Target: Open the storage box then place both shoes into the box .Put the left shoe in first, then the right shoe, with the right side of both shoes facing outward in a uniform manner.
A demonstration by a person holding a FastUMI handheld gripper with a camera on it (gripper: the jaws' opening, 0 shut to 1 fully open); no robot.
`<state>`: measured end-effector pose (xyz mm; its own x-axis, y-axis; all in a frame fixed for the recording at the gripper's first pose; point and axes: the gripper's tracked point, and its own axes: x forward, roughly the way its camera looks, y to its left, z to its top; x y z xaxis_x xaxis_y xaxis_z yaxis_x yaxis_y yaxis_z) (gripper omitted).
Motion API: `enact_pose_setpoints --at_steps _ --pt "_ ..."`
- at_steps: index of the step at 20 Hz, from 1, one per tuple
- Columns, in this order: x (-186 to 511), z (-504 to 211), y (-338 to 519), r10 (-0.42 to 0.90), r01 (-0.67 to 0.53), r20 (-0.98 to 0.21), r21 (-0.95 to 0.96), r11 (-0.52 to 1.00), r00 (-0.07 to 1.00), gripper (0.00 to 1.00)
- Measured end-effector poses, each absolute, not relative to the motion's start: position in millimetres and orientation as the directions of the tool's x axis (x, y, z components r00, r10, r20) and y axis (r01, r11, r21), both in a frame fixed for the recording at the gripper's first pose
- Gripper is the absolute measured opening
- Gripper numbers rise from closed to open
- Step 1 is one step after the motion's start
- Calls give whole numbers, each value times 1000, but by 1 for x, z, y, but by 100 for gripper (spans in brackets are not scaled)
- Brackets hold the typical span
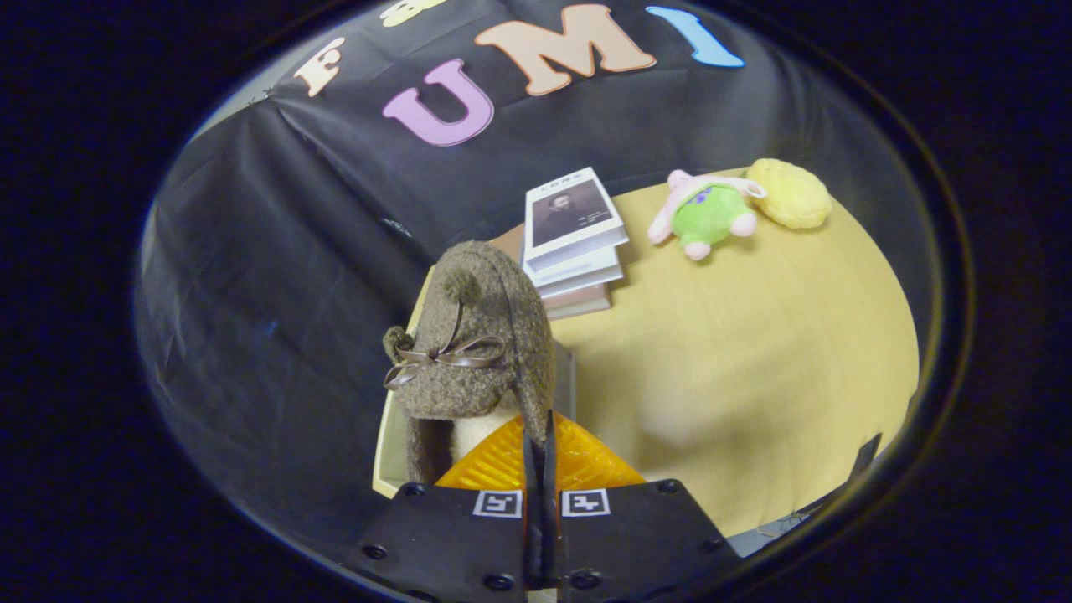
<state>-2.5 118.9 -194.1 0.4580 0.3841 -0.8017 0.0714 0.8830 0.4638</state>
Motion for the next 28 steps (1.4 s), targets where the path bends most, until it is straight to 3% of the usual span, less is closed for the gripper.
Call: enact_pose_setpoints --at_steps 6,15,19,24,27,28 --pt "-7 -210 176 383 58 -816 450 891 433 4" --pt "-16 -250 194 232 118 -869 311 943 437 4" --pt "-14 -244 195 217 101 -859 294 950 463 18" --pt "-12 -220 199 269 43 -812 339 940 518 70" --pt "-5 -198 188 262 -82 -763 266 961 591 100" --pt "-4 -189 189 267 -114 -741 252 961 616 100"
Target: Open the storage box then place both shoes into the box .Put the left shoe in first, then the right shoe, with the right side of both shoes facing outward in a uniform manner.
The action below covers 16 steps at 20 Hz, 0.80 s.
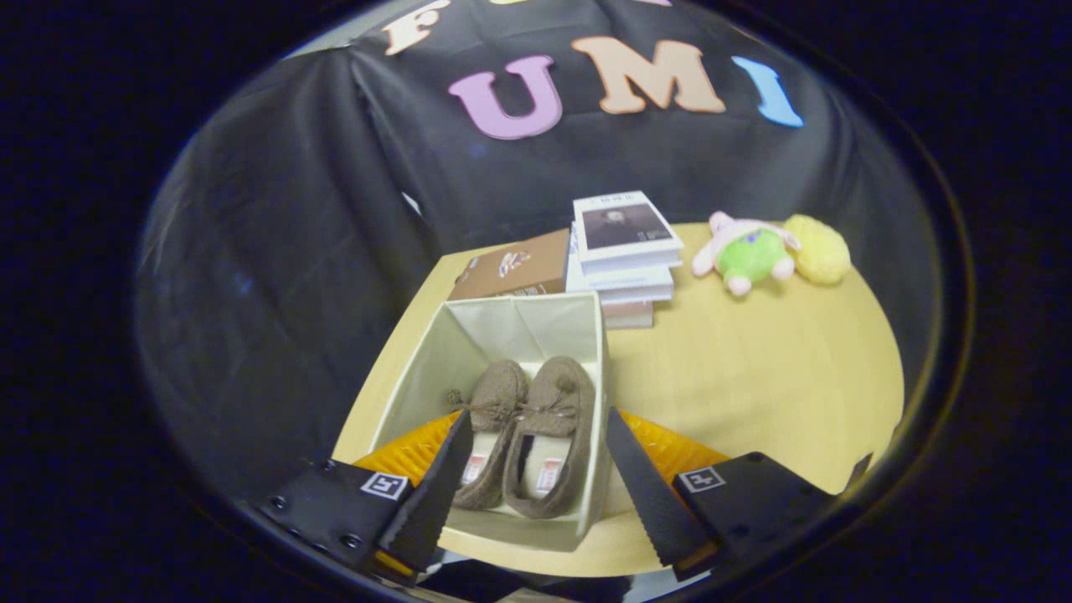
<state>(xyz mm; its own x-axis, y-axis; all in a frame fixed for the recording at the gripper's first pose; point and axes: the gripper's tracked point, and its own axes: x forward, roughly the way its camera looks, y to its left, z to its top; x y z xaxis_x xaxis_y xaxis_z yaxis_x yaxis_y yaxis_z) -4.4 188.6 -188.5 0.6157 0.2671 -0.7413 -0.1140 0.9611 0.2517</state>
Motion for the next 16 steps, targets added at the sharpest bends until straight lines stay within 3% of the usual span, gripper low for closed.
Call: enact_pose_setpoints --at_steps 8,16 --pt "-5 -103 142 307 -248 -519 182 952 798 100" --pt "-15 -54 32 173 -149 -347 93 984 922 100"
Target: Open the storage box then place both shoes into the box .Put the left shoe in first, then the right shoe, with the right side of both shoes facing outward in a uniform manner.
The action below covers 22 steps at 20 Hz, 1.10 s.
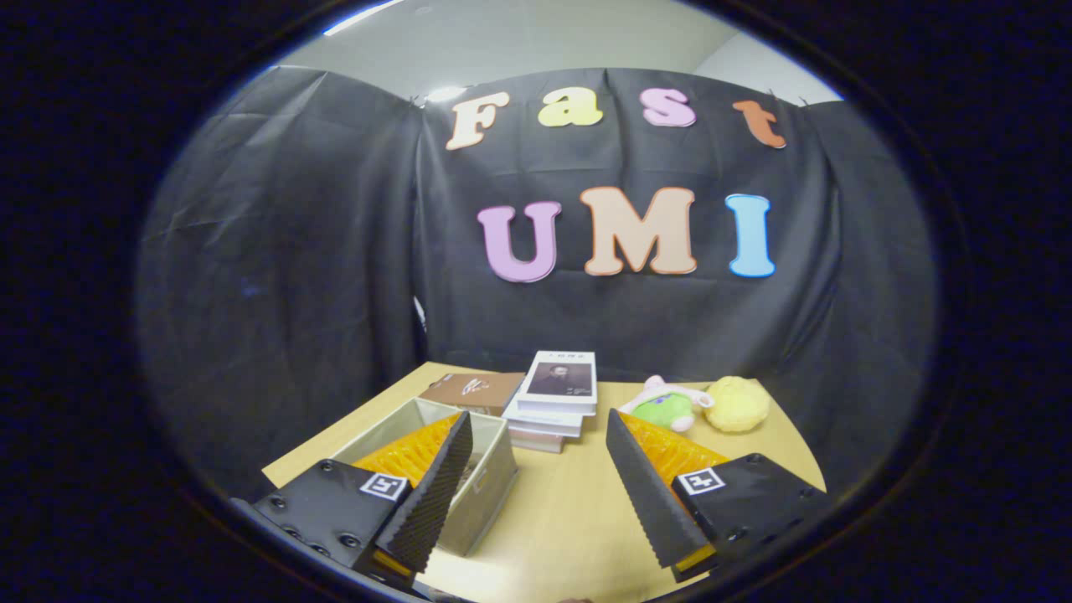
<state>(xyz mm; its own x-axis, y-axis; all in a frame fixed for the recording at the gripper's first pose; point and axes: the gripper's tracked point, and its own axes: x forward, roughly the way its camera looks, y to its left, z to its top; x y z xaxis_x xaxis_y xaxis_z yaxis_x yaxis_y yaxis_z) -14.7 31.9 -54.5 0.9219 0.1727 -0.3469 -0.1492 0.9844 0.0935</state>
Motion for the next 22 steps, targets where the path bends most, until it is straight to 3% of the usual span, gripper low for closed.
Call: enact_pose_setpoints --at_steps 5,13,22 --pt "-26 -28 -42 69 -54 -204 78 995 977 100" --pt "-46 -19 -131 -67 71 -126 32 997 990 100" --pt "-45 -13 -169 -105 110 -84 53 993 991 100"
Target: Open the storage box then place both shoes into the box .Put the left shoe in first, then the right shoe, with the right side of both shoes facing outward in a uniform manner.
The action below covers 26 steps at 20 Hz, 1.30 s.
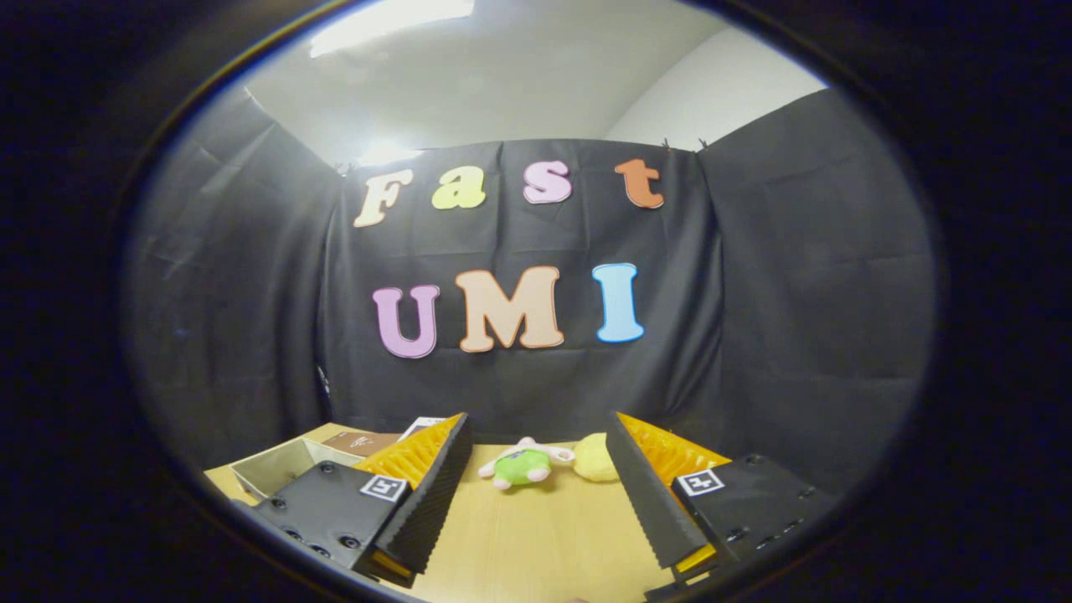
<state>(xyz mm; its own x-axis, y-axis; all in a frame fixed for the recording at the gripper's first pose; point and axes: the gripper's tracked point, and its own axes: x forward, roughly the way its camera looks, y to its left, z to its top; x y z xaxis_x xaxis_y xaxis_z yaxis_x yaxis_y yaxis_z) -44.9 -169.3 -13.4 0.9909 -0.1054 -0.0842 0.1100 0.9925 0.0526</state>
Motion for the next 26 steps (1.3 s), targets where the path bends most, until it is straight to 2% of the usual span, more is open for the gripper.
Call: enact_pose_setpoints --at_steps 26 --pt "-42 21 -170 -96 97 -10 24 995 995 100"
